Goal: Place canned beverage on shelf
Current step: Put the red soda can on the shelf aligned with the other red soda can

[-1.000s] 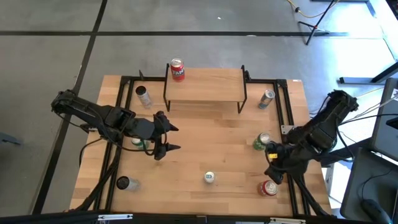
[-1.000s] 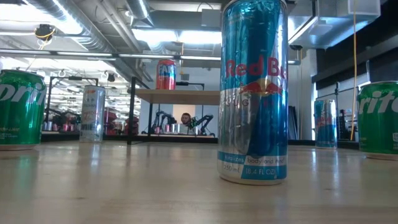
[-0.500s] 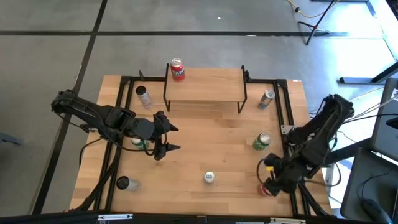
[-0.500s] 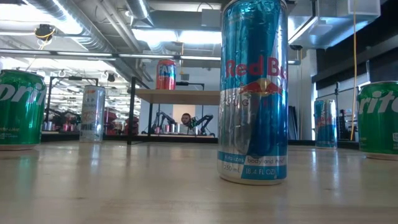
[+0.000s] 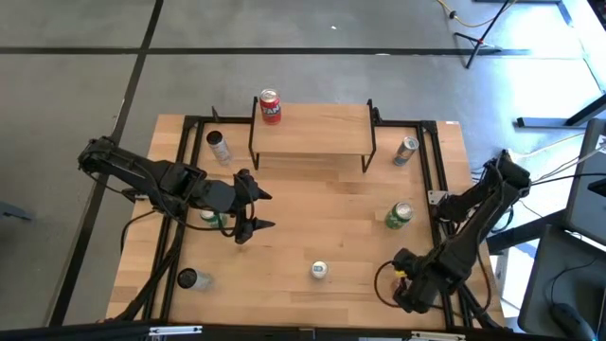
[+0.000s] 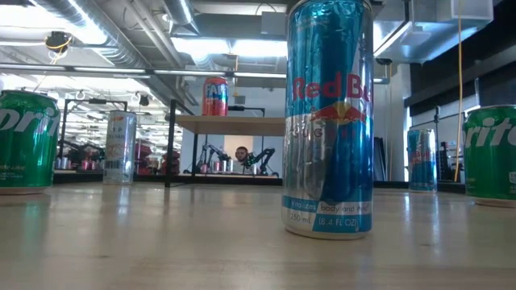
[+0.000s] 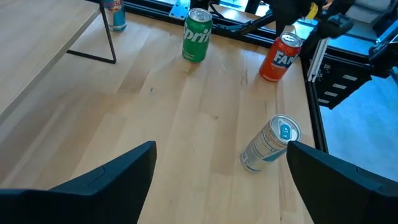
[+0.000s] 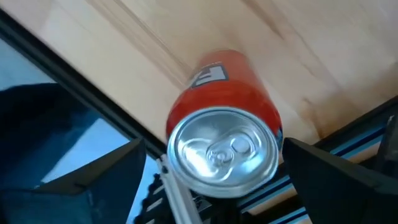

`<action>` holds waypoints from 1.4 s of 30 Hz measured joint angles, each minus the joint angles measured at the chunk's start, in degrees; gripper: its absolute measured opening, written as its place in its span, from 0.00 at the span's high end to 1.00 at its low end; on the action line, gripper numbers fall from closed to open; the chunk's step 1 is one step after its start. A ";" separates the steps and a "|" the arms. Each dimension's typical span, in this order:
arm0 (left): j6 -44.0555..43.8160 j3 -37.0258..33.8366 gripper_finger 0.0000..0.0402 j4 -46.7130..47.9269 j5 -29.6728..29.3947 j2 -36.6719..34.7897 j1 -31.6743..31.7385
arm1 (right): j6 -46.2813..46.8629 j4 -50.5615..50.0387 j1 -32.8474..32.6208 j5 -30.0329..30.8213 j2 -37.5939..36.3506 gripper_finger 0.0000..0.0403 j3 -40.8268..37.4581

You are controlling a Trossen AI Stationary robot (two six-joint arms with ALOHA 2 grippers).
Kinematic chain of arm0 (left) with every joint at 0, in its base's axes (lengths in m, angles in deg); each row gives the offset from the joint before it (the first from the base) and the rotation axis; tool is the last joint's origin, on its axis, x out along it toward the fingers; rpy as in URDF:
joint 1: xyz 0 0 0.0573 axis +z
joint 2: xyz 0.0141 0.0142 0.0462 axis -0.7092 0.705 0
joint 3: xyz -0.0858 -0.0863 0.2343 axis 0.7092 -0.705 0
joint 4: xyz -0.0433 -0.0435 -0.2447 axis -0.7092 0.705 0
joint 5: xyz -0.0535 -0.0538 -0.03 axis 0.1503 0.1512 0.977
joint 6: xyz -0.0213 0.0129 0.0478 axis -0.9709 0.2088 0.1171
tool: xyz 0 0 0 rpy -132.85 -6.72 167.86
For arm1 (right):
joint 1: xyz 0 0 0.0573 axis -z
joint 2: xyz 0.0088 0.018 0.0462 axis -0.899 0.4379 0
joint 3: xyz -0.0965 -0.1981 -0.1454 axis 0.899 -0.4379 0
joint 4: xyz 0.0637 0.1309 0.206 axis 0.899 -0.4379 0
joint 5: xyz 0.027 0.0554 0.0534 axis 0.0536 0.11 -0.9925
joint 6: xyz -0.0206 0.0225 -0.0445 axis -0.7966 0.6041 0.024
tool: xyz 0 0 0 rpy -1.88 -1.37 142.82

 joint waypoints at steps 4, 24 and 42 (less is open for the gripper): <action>-0.06 0.00 0.14 -0.01 0.03 0.00 0.00 | -2.66 0.14 -0.01 -0.30 1.87 0.09 0.00; -1.42 0.00 0.14 -0.03 0.76 0.00 0.00 | -21.92 -3.94 0.94 5.84 3.23 0.37 6.31; -3.51 0.00 0.14 -0.09 3.76 4.23 -0.68 | -70.45 -6.95 33.13 9.12 6.73 0.37 12.59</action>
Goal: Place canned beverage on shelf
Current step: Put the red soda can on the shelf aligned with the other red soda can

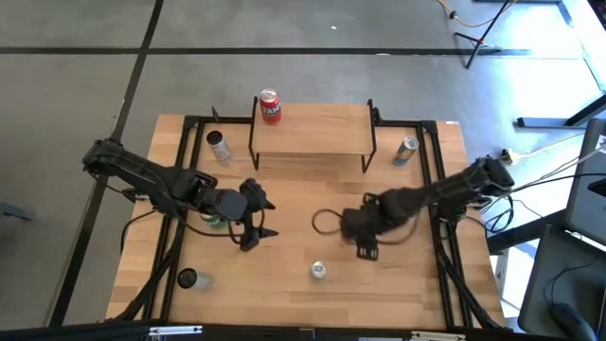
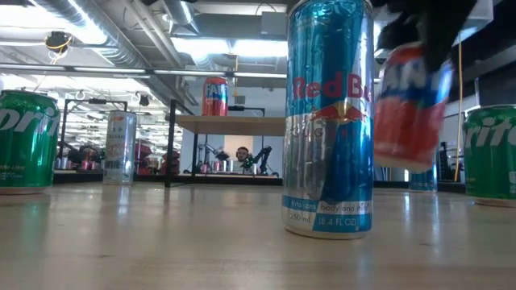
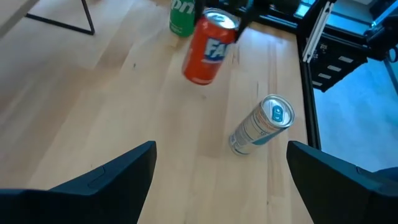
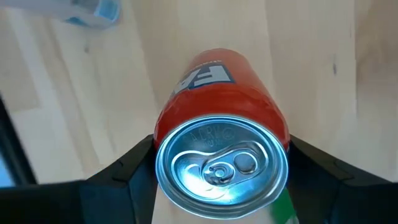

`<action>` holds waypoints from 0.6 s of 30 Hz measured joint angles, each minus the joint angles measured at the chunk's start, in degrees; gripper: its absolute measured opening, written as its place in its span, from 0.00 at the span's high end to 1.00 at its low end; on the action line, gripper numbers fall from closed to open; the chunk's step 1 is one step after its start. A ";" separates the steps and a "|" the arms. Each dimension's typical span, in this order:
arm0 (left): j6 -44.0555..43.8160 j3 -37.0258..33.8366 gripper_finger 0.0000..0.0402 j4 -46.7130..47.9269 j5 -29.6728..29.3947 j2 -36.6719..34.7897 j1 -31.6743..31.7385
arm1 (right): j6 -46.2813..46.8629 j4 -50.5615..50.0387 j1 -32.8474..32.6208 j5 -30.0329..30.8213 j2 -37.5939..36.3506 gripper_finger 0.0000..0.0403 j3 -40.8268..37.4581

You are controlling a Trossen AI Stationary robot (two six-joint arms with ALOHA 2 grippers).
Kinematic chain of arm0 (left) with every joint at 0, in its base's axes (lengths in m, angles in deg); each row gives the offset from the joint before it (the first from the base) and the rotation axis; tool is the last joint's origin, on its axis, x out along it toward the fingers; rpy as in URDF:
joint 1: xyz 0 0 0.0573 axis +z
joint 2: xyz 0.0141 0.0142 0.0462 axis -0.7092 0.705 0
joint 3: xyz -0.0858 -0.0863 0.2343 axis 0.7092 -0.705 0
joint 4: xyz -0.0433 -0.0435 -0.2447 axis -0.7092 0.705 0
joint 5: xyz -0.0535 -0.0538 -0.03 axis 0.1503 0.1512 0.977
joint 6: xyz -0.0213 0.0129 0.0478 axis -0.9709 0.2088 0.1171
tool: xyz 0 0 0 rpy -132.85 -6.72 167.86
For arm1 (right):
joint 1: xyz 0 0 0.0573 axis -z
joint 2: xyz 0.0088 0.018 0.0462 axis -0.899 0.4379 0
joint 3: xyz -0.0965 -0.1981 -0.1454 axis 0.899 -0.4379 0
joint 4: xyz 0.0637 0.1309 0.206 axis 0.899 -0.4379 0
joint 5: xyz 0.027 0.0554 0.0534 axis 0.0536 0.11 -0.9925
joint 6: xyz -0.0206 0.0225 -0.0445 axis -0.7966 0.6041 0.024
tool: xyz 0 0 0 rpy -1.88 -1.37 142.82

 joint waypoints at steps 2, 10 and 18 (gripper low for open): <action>-0.47 0.00 0.14 -0.01 0.02 0.17 -0.13 | -4.07 -0.18 1.99 -0.61 1.52 0.37 0.00; -2.43 0.00 0.14 -0.05 0.00 0.21 -0.39 | -14.77 -0.56 4.60 -6.32 6.79 0.38 0.02; -2.45 0.00 0.14 -0.55 -0.24 0.21 -0.39 | -14.73 0.80 4.58 -6.43 7.43 0.15 0.05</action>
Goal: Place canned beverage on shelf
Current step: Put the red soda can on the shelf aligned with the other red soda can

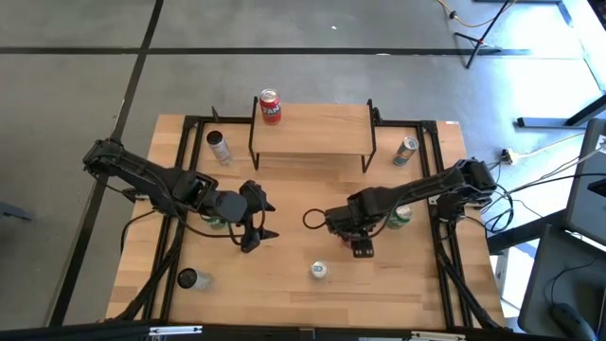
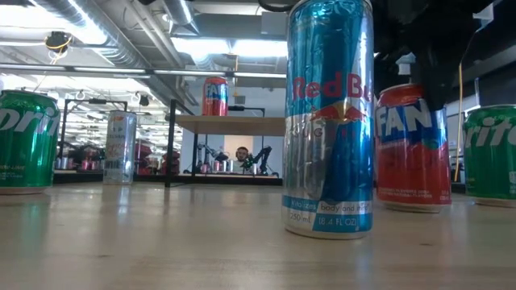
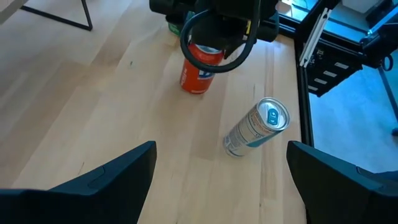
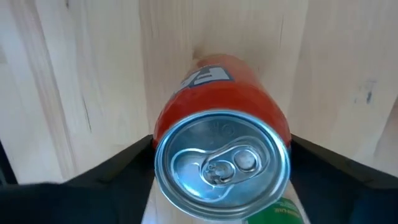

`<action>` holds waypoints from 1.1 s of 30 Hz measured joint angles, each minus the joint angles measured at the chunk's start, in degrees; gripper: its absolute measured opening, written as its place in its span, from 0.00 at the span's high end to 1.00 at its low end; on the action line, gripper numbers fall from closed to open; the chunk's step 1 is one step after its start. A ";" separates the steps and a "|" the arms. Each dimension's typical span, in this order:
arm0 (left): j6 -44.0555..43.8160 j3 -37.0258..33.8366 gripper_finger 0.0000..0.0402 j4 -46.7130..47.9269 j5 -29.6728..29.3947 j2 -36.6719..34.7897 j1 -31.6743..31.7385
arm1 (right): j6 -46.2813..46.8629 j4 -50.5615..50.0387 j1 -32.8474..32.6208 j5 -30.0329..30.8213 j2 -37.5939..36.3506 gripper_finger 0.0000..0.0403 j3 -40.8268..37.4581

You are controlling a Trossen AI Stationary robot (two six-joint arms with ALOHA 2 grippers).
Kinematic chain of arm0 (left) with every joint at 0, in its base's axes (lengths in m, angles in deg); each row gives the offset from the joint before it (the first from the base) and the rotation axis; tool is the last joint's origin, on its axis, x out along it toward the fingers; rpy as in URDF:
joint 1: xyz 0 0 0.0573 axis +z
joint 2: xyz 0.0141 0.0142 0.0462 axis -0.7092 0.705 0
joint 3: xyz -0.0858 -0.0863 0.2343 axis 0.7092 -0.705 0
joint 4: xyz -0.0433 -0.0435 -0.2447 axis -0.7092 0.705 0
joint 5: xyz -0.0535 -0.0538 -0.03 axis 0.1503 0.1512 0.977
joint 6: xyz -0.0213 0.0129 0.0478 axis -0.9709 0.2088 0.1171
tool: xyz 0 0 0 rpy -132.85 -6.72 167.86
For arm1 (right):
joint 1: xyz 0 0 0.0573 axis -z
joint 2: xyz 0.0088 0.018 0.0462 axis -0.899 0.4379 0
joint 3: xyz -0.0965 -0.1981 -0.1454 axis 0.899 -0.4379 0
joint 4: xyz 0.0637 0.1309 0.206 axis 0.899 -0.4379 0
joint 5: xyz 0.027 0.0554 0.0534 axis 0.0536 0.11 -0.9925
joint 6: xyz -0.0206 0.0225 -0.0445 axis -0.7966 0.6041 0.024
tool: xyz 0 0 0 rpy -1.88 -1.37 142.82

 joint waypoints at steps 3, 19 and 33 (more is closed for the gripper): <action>0.00 0.00 0.14 -0.09 0.00 0.00 0.00 | 0.42 -0.13 -0.02 0.42 -0.04 0.04 -0.01; 5.89 0.00 0.14 -18.09 3.14 9.32 3.03 | 18.36 -2.05 -16.36 18.96 -21.30 0.16 0.55; 15.56 17.35 0.14 -26.16 14.00 35.76 13.27 | 48.46 -0.12 -39.90 36.59 -31.18 0.16 -13.63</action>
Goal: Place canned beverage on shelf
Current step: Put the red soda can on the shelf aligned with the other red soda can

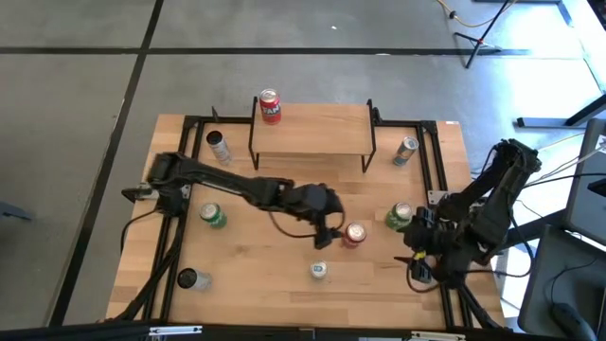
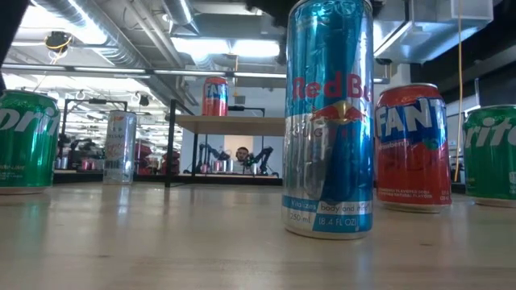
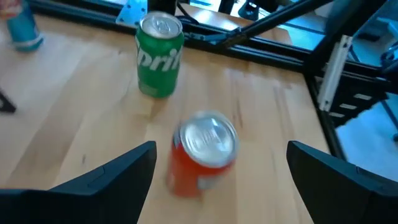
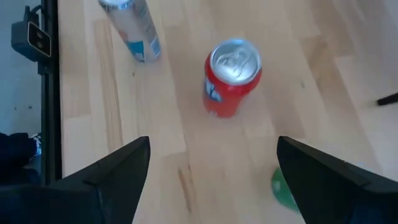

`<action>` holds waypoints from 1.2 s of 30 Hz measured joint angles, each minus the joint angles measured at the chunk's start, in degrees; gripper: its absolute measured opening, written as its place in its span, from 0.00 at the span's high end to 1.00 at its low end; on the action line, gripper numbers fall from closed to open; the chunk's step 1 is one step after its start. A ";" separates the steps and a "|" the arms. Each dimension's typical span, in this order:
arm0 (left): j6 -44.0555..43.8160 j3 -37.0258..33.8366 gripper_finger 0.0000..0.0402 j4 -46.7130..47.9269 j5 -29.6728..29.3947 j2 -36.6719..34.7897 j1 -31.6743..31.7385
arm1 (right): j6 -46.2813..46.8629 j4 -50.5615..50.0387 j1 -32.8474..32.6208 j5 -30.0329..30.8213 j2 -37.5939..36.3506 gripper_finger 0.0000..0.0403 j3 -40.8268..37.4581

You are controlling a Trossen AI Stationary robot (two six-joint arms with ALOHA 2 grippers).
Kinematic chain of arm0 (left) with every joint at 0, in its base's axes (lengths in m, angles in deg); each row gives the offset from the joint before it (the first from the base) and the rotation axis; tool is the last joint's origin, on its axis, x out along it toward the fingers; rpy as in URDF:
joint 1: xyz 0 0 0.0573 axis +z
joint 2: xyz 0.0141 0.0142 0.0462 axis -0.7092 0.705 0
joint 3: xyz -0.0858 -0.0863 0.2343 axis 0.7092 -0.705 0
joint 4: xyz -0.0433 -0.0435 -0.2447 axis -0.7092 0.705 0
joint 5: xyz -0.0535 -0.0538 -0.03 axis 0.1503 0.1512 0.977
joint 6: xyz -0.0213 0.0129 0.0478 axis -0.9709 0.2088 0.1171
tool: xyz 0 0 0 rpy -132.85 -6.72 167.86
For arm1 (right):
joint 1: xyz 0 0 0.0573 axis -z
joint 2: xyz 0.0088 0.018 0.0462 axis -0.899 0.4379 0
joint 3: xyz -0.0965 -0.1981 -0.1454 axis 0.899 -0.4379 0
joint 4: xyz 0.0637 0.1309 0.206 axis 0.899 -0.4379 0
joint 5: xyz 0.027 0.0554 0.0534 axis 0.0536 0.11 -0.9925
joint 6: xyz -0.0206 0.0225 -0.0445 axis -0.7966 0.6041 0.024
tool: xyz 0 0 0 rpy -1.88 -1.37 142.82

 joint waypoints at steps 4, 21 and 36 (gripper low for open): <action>2.68 7.07 0.14 0.19 2.11 6.80 0.91 | 2.52 0.76 -2.60 -0.32 0.00 0.16 -2.64; 5.55 11.28 0.14 2.51 -1.83 14.62 -0.42 | 7.55 4.84 -5.19 -0.50 0.00 0.16 -5.98; 2.58 11.19 0.17 -2.31 -2.22 18.89 -0.33 | 7.39 5.03 -5.19 0.94 0.02 0.16 -5.98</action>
